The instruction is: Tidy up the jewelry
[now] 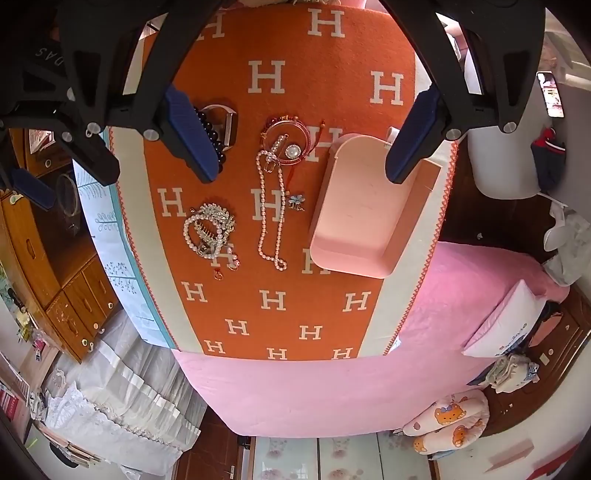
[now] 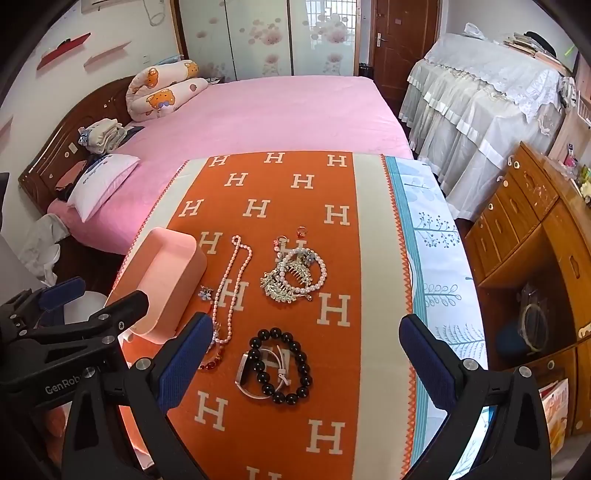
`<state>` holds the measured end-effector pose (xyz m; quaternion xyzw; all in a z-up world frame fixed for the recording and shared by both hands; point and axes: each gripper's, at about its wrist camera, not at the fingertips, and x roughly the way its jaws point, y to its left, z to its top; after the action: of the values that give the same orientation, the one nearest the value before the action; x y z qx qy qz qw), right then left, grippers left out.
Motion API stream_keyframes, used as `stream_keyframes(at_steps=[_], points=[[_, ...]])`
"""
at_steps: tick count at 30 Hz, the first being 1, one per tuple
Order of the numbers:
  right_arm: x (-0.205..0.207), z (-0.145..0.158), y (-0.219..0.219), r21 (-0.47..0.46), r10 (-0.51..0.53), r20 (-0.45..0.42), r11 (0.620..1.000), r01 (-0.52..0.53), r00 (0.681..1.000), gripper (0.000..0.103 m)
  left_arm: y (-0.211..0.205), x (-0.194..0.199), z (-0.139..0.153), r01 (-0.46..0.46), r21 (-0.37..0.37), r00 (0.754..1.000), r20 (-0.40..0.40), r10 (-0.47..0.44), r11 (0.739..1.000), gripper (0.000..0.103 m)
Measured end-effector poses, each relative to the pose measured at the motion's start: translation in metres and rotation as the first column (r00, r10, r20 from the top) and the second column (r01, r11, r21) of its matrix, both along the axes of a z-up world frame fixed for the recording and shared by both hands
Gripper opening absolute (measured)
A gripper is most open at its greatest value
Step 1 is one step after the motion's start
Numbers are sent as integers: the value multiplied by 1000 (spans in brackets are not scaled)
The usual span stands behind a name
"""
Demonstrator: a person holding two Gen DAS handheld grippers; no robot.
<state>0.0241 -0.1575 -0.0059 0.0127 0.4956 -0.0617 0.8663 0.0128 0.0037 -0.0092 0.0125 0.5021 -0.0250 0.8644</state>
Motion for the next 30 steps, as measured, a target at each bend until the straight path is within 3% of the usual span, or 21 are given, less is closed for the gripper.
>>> stream_keyframes(at_steps=[30], points=[[-2, -1, -6, 2, -1, -8, 1000, 1, 1000, 100, -2, -3, -4, 6, 1, 1000, -10, -6, 1000, 90]])
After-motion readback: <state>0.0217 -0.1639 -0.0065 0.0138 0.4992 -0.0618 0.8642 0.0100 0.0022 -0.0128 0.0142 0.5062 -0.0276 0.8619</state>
